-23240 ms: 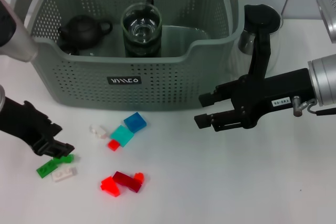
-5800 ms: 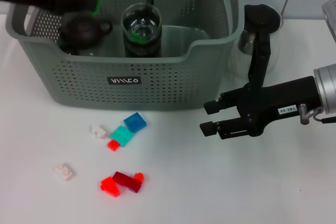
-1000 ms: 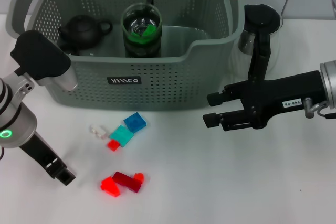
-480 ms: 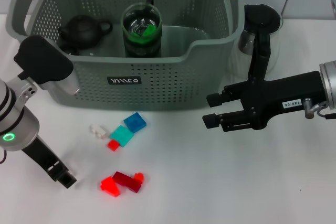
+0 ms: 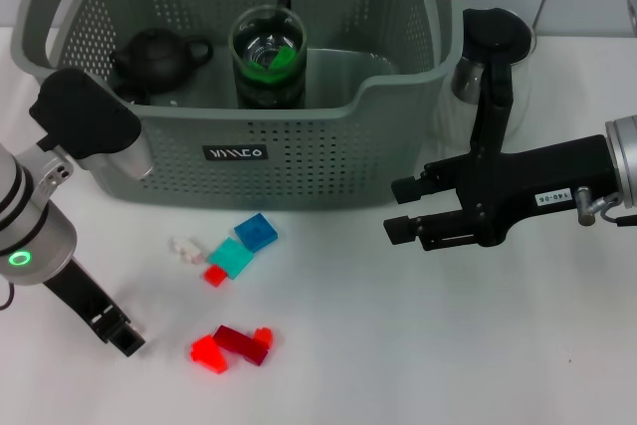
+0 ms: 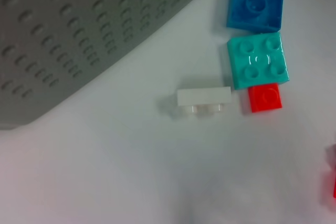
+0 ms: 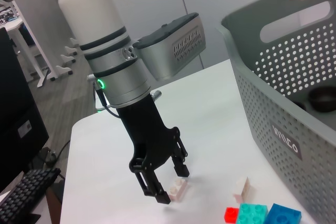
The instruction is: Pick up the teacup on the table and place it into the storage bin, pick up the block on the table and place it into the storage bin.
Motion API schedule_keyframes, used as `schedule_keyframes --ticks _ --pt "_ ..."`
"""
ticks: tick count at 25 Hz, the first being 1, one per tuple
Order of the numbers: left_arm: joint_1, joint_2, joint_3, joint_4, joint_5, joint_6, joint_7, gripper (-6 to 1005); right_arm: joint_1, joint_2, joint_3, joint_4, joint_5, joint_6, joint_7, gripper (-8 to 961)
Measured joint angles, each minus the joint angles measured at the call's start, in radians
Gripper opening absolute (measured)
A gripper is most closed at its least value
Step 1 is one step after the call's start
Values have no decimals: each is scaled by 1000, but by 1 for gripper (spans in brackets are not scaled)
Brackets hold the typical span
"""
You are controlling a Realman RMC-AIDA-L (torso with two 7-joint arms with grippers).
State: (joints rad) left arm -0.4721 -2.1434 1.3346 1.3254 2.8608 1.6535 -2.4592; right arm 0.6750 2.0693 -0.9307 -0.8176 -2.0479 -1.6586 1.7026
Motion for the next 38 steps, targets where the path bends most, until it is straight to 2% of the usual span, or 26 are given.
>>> schedule_keyframes --ticks 18,20,29,33,35,38 --pt "-8 7 37 -13 1 -15 -24 664 0 0 2 0 0 0 0 609" --pt "-8 10 45 -14 2 -16 -24 589 0 0 4 0 0 0 0 609" --pt "-11 12 39 0 1 -11 -24 441 -1 0 4 0 0 0 0 610" --pt "-3 9 19 82 -1 34 -12 410 -2 0 6 0 0 0 1 610" --pt "-1 -1 -90 220 -31 124 47 412 -2 0 5 0 0 1 1 610" --pt "-38 -8 -290 313 -137 250 140 415 -2 0 5 0 0 0 1 609"
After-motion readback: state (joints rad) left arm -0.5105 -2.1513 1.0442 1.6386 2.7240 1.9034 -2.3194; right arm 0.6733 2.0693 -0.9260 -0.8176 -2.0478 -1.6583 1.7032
